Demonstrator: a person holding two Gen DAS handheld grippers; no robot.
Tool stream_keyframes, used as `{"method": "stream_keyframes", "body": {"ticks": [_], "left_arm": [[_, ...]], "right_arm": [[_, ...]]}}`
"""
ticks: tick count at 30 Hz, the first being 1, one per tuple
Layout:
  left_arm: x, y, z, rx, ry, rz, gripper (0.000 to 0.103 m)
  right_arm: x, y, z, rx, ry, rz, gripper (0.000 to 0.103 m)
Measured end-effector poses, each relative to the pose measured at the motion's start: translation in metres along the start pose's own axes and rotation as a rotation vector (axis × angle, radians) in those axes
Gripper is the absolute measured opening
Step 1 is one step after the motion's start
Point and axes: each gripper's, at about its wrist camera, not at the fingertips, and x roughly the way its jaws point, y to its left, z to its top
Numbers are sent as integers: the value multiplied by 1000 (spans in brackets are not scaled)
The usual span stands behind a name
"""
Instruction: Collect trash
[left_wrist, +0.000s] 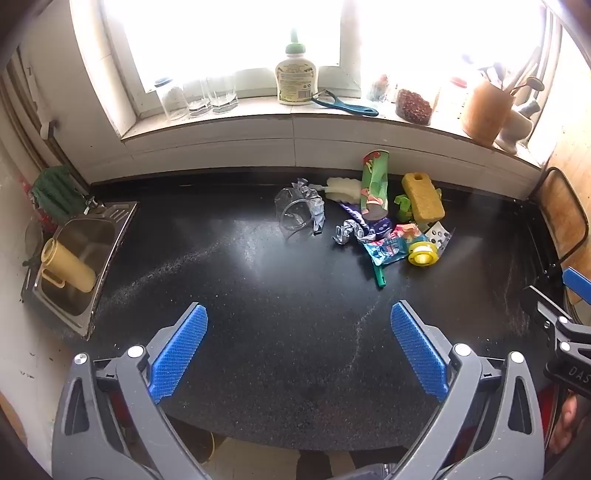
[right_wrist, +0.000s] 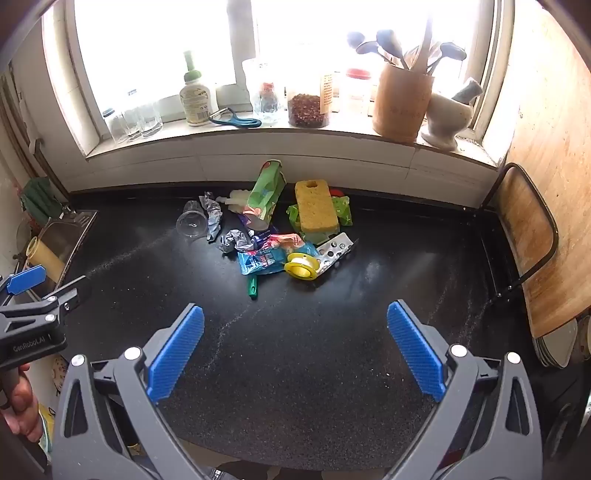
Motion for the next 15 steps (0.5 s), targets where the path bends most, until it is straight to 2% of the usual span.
{"method": "stream_keyframes", "body": {"ticks": [15], "left_arm": [[5, -3, 4, -8, 16, -12, 97]], "right_arm": [[-3, 4, -4, 1, 3, 0, 96]]}}
